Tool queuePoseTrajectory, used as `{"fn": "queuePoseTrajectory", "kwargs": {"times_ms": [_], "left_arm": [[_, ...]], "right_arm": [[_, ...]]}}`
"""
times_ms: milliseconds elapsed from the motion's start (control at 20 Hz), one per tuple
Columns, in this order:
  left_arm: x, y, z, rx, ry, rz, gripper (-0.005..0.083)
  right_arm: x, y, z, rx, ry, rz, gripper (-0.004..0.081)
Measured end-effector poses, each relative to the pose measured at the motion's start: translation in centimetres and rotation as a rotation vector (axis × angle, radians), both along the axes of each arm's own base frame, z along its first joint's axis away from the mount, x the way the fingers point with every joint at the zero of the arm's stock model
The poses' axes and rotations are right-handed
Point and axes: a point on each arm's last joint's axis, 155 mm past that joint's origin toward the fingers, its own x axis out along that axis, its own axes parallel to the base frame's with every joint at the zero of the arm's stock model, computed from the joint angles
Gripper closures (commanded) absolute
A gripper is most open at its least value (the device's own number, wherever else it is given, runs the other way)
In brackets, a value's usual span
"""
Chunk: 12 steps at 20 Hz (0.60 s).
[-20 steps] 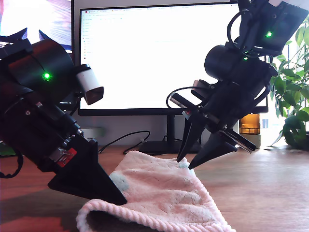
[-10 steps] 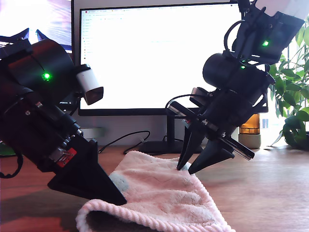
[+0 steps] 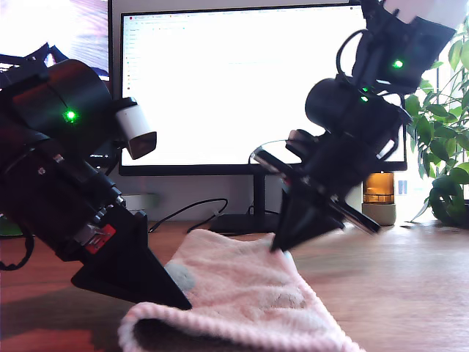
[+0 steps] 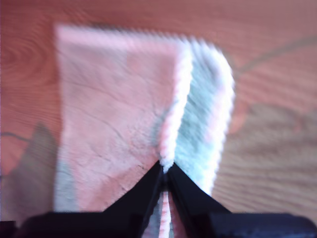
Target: Fold the tea towel to a neat square and place it to the right
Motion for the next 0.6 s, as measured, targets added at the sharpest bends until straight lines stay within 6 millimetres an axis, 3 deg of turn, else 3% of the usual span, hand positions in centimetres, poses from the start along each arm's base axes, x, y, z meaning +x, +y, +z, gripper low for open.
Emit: {"fn": "queuePoseTrajectory", "kwargs": {"times_ms": [350, 600], "left_arm": [[0.0, 0.0, 0.0, 0.002, 0.001, 0.000, 0.0795], [0.0, 0.0, 0.0, 0.002, 0.001, 0.000, 0.0795]], "right_arm": [[-0.4, -2.0, -0.8, -0.116, 0.012, 0.008, 0.0772], [0.6, -2.6, -0.9, -0.162, -0.041, -0.002, 0.0520]]}}
